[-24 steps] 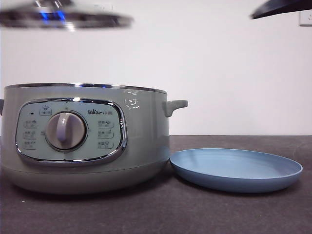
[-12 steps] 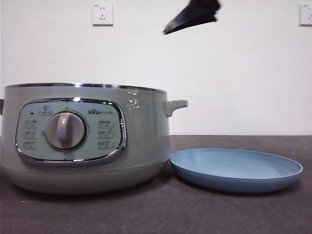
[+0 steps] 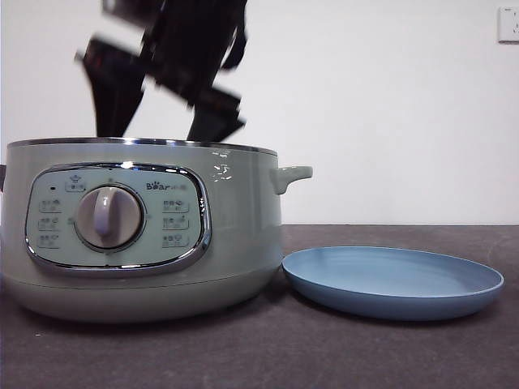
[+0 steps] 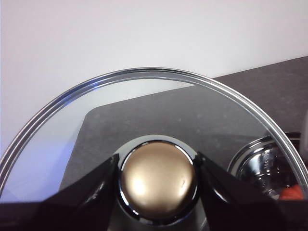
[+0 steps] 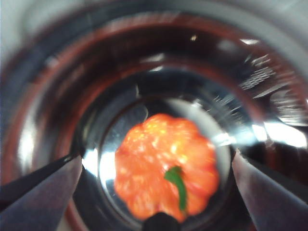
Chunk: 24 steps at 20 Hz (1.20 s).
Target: Take the pumpkin out from the steamer,put the pumpkin in the blue plate,close the lid
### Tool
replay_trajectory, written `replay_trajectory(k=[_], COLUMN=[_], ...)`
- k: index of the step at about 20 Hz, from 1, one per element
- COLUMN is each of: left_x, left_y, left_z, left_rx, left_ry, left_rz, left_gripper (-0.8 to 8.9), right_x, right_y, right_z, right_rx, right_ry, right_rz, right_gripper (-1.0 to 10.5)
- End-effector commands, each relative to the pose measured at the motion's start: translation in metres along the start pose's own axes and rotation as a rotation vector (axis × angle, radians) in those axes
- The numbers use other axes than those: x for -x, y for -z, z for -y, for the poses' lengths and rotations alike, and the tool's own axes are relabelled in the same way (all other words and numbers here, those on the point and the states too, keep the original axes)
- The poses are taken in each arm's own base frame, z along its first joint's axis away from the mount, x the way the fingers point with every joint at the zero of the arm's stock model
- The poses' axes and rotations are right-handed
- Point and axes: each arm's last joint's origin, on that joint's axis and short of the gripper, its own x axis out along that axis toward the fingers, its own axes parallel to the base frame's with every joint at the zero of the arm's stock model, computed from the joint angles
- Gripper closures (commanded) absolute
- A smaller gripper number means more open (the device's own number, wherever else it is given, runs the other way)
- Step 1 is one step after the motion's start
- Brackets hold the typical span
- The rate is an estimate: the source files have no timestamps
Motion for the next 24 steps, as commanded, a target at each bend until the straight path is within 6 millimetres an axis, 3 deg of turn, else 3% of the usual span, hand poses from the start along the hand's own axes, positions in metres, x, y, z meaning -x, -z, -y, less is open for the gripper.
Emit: replay_trajectory(k=[1, 5, 6, 8, 9, 12, 15, 18, 21, 24], left_x=[0.006, 0.006, 0.006, 0.006, 0.006, 0.006, 0.001, -0.009, -0.023, -0.036], left_y=[-0.006, -0.005, -0.005, -0.004, -0.003, -0.002, -0.003, -0.007, -0.013, -0.019], left_z=[-0.004, -0.004, -0.004, -0.004, -0.004, -0.004, -0.001, 0.007, 0.018, 0.027], left_rx=[0.022, 0.018, 0.017, 0.012, 0.007, 0.005, 0.001, -0.006, -0.006, 0.001], left_ry=[-0.014, -0.014, -0.014, -0.013, -0.012, -0.009, -0.001, 0.079, 0.155, 0.228], left_rz=[0.055, 0.048, 0.047, 0.038, 0.031, 0.026, 0.015, 0.01, 0.014, 0.036], left_gripper=[8.22, 8.22, 8.22, 8.22, 8.22, 8.22, 8.22, 8.22, 8.22, 8.22], right_x=[-0.026, -0.052, -0.053, -0.053, -0.053, -0.044, 0.005, 0.074, 0.149, 0.185], right_y=[0.005, 0.012, 0.01, 0.008, 0.008, 0.005, -0.002, 0.004, 0.033, 0.06], right_z=[0.0, 0.003, 0.004, 0.001, 0.001, -0.002, -0.003, 0.0, 0.015, 0.039], right_rx=[0.025, 0.018, 0.018, 0.023, 0.021, 0.027, 0.03, 0.017, -0.057, -0.202], right_ry=[0.01, -0.003, 0.004, 0.005, 0.005, 0.004, 0.016, 0.033, 0.06, 0.109], right_rz=[-0.056, -0.102, -0.085, -0.062, -0.067, -0.05, 0.016, 0.047, -0.005, -0.048], right_gripper=[2.8, 2.9, 4.0, 8.7, 9.5, 9.6, 9.5, 9.5, 9.5, 9.6])
